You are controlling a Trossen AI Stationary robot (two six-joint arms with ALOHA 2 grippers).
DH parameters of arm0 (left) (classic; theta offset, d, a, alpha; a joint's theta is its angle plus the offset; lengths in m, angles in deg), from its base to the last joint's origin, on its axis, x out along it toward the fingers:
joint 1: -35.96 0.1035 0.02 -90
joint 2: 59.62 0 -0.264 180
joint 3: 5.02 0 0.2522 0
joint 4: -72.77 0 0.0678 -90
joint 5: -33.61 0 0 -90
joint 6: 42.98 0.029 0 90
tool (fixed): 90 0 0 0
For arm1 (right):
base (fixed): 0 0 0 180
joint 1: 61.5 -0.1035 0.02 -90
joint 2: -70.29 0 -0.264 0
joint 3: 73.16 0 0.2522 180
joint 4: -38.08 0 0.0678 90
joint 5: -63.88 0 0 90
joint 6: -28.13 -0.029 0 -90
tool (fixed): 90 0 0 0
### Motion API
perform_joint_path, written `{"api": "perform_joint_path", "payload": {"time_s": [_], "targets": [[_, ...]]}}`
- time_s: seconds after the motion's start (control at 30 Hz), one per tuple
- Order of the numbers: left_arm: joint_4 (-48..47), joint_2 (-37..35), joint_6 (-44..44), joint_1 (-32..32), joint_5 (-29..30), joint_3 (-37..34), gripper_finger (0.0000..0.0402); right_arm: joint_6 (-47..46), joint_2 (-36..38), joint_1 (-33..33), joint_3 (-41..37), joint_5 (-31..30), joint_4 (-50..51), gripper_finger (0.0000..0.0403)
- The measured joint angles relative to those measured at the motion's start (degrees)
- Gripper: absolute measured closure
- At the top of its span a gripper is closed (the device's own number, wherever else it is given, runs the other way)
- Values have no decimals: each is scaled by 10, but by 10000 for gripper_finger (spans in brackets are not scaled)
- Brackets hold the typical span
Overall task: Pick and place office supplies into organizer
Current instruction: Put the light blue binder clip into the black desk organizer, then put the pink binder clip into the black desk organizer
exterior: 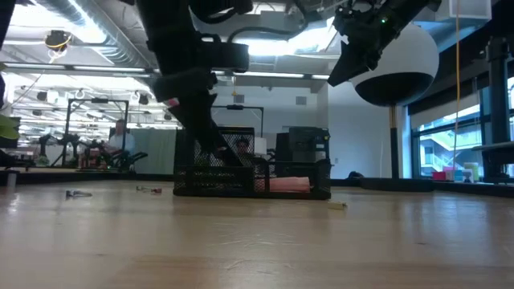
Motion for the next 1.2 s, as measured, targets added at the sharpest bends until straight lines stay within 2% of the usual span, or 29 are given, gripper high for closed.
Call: {"api": "perform_joint_path", "payload": {"time_s": [0.37, 0.73, 1.2], "targets": [[-5, 0, -14, 21, -12, -2, 337, 0, 0, 0, 0, 0, 0, 281], [-5, 0, -20, 28, -16, -2, 302, 1, 0, 0, 0, 0, 0, 281], [-8, 0, -18, 24, -31, 0, 298, 1, 0, 0, 0, 0, 0, 281]]}}
